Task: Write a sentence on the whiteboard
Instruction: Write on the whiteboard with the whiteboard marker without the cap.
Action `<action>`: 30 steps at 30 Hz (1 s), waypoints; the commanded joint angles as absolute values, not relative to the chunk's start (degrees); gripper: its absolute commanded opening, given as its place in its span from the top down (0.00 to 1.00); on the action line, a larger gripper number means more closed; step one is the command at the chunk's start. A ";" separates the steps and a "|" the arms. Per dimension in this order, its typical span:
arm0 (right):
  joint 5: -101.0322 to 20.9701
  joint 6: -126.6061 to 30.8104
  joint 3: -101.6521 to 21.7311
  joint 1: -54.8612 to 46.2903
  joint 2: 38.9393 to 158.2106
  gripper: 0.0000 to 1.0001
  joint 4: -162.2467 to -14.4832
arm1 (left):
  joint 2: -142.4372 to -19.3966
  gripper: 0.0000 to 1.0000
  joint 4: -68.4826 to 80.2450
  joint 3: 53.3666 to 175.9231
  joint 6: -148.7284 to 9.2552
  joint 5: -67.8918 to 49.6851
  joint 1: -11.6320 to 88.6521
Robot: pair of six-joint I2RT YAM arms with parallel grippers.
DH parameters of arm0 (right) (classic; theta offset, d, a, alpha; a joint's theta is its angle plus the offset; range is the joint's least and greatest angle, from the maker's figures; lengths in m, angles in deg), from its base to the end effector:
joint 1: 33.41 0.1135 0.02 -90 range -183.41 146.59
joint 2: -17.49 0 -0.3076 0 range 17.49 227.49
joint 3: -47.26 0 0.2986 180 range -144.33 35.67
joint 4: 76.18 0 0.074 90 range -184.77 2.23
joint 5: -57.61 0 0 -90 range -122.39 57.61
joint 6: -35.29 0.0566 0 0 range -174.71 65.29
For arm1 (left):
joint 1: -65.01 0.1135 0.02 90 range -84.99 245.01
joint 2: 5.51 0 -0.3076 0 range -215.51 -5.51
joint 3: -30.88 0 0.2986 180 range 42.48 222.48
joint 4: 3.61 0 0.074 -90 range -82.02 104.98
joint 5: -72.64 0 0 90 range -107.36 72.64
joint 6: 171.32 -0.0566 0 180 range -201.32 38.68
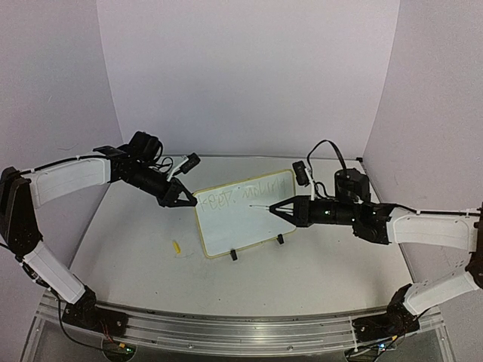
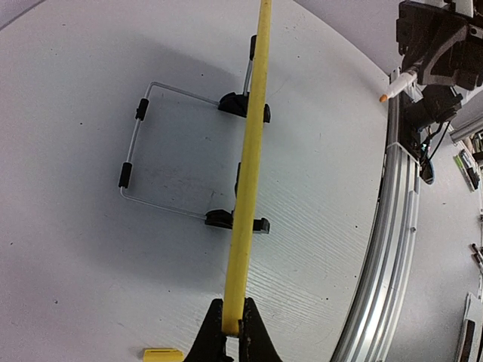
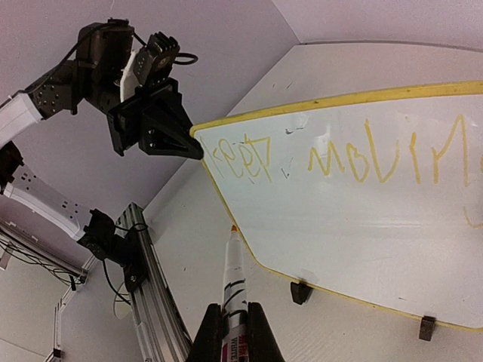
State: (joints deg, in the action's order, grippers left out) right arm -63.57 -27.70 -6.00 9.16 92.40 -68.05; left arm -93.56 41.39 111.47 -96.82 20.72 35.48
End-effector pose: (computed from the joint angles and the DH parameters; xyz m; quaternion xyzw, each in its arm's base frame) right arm 0.2280 0.2492 0.2717 -0.2672 0.7270 0.5135 0.3692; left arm 0.3116 -0.2166 0.2881 0.4397 0.7866 -0.3437 0.2642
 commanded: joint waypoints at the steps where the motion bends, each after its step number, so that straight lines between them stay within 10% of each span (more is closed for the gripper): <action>1: -59.03 -27.96 -9.39 13.33 97.26 1.00 -63.84 | -94.74 1.00 42.35 111.92 -98.89 17.01 34.09; 30: -52.09 -27.22 -22.65 21.14 121.83 1.00 -58.15 | -94.72 1.00 42.46 111.82 -99.05 16.64 33.81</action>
State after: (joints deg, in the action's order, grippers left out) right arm -54.04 -27.93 -19.89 21.11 120.62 -60.38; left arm -93.56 40.89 111.47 -96.80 20.09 34.77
